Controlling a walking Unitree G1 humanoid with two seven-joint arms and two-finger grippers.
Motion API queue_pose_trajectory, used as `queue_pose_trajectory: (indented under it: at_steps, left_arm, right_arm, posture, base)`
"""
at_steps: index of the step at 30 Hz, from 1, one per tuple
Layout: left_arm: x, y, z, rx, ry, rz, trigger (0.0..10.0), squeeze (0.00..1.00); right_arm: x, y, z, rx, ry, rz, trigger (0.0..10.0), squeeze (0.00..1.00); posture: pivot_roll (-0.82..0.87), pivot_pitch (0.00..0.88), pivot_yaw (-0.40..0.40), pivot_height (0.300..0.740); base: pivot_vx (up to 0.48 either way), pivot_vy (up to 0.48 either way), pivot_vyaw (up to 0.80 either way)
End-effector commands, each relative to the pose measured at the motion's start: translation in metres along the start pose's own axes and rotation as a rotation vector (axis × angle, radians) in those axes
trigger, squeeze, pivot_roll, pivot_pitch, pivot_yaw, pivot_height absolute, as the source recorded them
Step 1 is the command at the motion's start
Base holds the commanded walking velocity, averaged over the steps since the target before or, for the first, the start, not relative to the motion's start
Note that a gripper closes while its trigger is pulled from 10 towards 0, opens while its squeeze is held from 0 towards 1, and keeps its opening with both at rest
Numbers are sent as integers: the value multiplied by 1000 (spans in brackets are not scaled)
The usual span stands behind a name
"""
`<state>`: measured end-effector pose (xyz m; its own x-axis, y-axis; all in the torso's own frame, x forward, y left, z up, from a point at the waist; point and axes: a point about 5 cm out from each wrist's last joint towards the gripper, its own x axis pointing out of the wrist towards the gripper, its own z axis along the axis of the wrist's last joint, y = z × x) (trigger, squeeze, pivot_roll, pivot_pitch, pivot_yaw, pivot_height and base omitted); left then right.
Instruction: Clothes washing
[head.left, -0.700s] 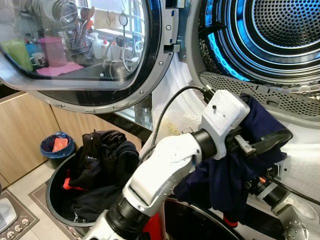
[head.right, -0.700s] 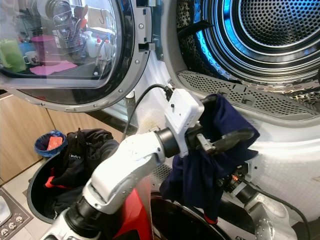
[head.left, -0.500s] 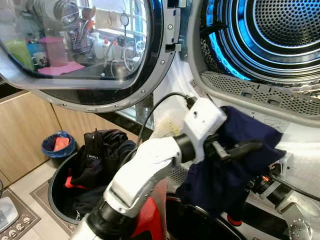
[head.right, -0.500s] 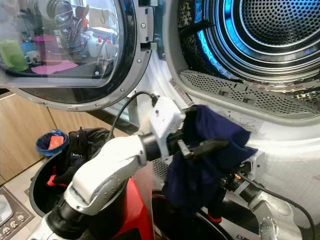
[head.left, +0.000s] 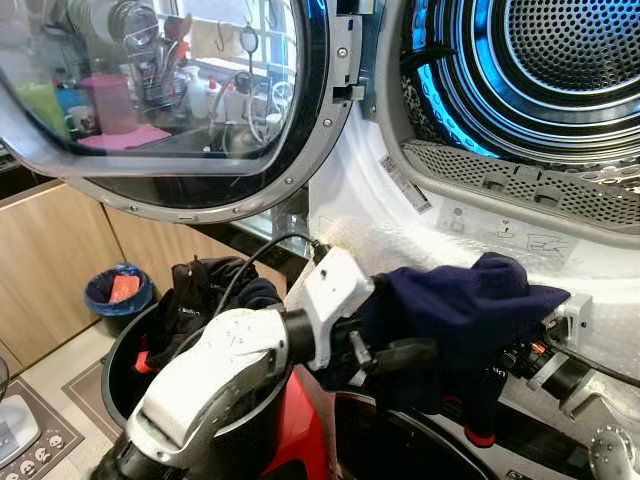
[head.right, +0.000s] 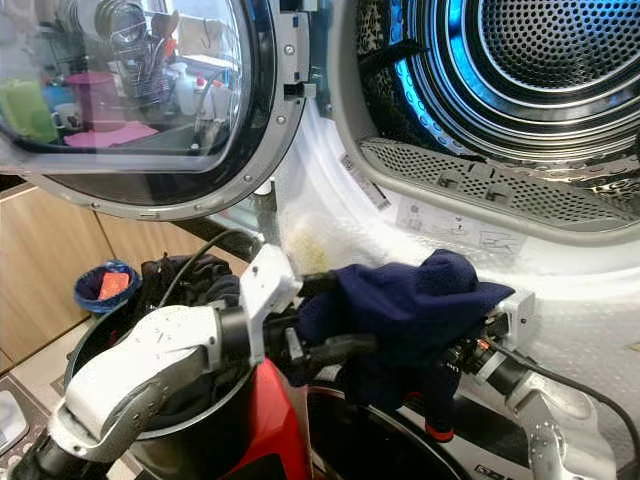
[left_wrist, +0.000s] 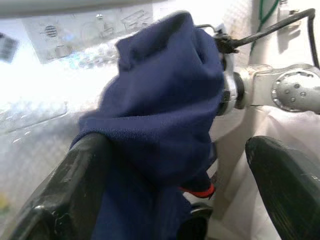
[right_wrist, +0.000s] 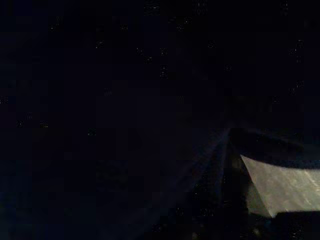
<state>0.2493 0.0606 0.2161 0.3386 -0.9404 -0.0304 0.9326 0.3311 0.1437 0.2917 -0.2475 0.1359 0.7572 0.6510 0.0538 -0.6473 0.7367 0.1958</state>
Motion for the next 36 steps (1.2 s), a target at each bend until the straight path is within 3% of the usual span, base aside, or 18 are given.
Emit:
queue_pose_trajectory:
  at_steps: [1,3,4,5,8,12,15,19,25,26,29,31,33,36]
  left_arm:
    - [-3,-3,6,21,-16,-16,10000,1000]
    - [-10,-3,3,45,-2,4,10000,1000]
    - [-11,-3,3,58,-2,11,10000,353]
    - [-12,-3,3,72,-2,17,10000,0]
    - [-17,-5,3,104,-11,19,10000,0]
    - [-20,-7,1,125,-3,13,10000,0]
    - [-26,-10,-4,142,35,-17,10000,0]
    - [-34,-12,-10,145,64,-46,10000,0]
    - [-51,-13,-11,129,110,-85,10000,0]
    - [-56,-12,-11,130,100,-68,10000,0]
    - [-59,-13,-9,133,93,-59,10000,0]
    - [-61,-15,-6,128,73,-36,10000,0]
    - [-64,-17,-4,110,61,-22,10000,0]
    - [-67,-20,-6,103,66,12,10000,0]
  right_arm:
    - [1,-2,42,-119,-104,25,10000,0]
    - [-1,-1,45,-124,-93,65,10000,0]
    - [-1,0,45,-124,-87,83,10000,0]
    - [-2,2,45,-126,-79,104,10000,0]
    - [-4,14,42,-110,-3,241,10000,0]
    - [-4,23,36,-108,57,327,10000,0]
    - [-5,35,28,-127,161,437,10000,0]
    - [0,36,51,-127,80,465,10000,0]
    - [24,21,107,-171,-119,340,10000,0]
    - [35,14,125,-174,-141,279,10000,0]
    - [46,7,142,-184,-144,203,10000,0]
    - [64,-8,158,-189,-109,38,10000,0]
    - [74,-13,171,-217,-105,-44,10000,0]
    - [81,-17,191,-189,-135,-118,10000,0]
  posture:
    - [63,0,-63,740]
    - [68,0,-69,740]
    - [71,0,-72,740]
    - [71,0,-72,740]
    - [75,0,-77,740]
    - [77,0,-81,740]
    - [75,0,-78,740]
    - [74,0,-79,740]
    - [70,0,-81,740]
    - [72,0,-87,740]
    - [76,0,-92,740]
    - [94,0,-111,740]
    - [100,0,-118,740]
    - [114,0,-134,740]
  base:
    - [0,0,0]
    - [0,0,0]
    - [0,0,0]
    - [0,0,0]
    - [0,0,0]
    - [0,0,0]
    - [0,0,0]
    - [0,0,0]
    - [0,0,0]
    - [0,0,0]
    - [0,0,0]
    - [0,0,0]
    - [0,0,0]
    - [0,0,0]
